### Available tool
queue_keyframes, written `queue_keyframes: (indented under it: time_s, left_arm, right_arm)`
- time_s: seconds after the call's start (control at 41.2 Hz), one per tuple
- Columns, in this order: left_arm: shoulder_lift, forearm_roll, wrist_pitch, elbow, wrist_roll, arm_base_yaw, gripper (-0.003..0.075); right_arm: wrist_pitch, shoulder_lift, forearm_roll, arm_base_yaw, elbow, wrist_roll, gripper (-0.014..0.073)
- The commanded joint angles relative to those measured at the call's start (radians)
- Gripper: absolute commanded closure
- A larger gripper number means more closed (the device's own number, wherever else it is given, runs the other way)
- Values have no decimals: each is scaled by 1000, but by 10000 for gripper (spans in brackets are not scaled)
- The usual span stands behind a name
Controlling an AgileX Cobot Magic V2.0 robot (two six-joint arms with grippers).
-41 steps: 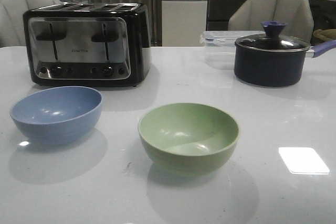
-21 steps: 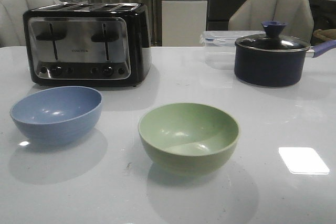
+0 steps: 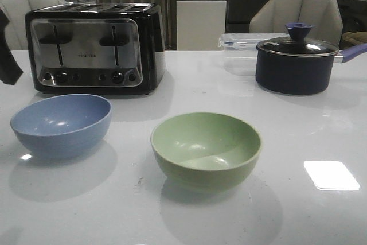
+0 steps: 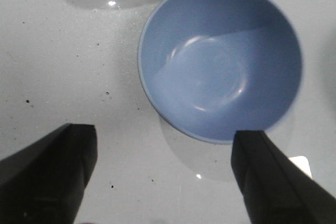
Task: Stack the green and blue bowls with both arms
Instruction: 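Lower the left gripper and grasp the rim of the light blue bowl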
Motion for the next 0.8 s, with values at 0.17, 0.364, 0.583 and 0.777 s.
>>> queue_keyframes:
  time_s: [0.17, 0.364, 0.583, 0.777]
  left_arm:
    - [199, -18, -32, -136, -11, 5, 160]
    - [294, -18, -49, -183, -11, 5, 161]
    - [343, -11, -82, -185, -11, 5, 253]
    - [345, -3, -105, -185, -11, 5, 442]
  right_arm:
    - [-61, -1, -1, 0, -23, 2, 95]
    - [-61, -1, -1, 0, -23, 2, 95]
    - [-61, -1, -1, 0, -23, 2, 95]
    - [-61, -1, -1, 0, -23, 2, 95]
